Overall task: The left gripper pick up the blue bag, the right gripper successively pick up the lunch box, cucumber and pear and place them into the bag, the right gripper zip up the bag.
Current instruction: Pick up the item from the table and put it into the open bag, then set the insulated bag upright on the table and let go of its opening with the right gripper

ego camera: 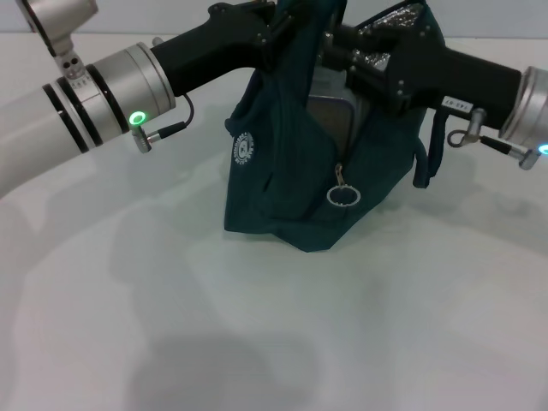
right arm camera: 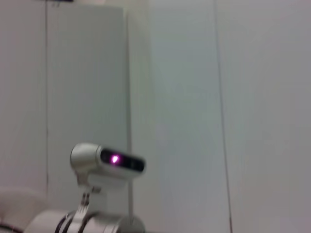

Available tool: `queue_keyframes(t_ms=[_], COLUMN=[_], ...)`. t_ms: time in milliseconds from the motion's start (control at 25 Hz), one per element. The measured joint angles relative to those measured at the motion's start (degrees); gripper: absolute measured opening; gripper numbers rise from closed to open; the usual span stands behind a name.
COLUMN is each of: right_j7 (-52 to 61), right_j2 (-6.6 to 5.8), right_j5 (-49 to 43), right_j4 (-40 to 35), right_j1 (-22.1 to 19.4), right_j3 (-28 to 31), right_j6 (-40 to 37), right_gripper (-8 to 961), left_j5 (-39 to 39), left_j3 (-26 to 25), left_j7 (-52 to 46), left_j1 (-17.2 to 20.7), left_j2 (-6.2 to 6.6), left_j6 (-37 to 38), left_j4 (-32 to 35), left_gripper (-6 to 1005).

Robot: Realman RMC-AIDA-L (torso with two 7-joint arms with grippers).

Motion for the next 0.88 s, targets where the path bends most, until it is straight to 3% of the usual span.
queue_keyframes(t_ms=[160, 360, 520, 600, 720, 880], right_j7=[-0.05, 1.22, 7.07, 9.63, 11.39, 14.41], right_j2=[-0.34, -2.16, -4.97, -5.61, -4.97, -2.37], right_j5=[3.45, 1.06, -6.75, -10.04, -14.33, -22.55], right_j4=[-2.88, -11.56, -15.05, -14.90, -14.32, -14.42], right_j1=[-4.21, -12.93, -16.99, -17.18, -16.39, -13.37], right_j3=[0.30, 0.20, 0.46, 0.50, 0.32, 0.36], right_j6=[-3.71, -6.00, -5.37, -4.64, -2.18, 2.01], right_gripper=[261, 459, 487, 501, 515, 516], left_j5=[-0.05, -0.09, -0.09, -0.09, -0.08, -0.08], left_j3=[0.00, -0.04, -0.01, 0.00, 0.02, 0.08], left_j7=[0.16, 0.17, 0.18, 0.25, 0.53, 0.63], left_j1=[0.14, 0.58, 0.59, 0.56, 0.22, 0.09], left_j2=[-0.08, -0.05, 0.04, 0.05, 0.03, 0.00], left_j6=[-0.39, -1.35, -1.69, -1.70, -1.70, -1.70], left_j4=[0.01, 0.01, 0.01, 0.01, 0.00, 0.00], left_gripper=[113, 113, 113, 113, 113, 113])
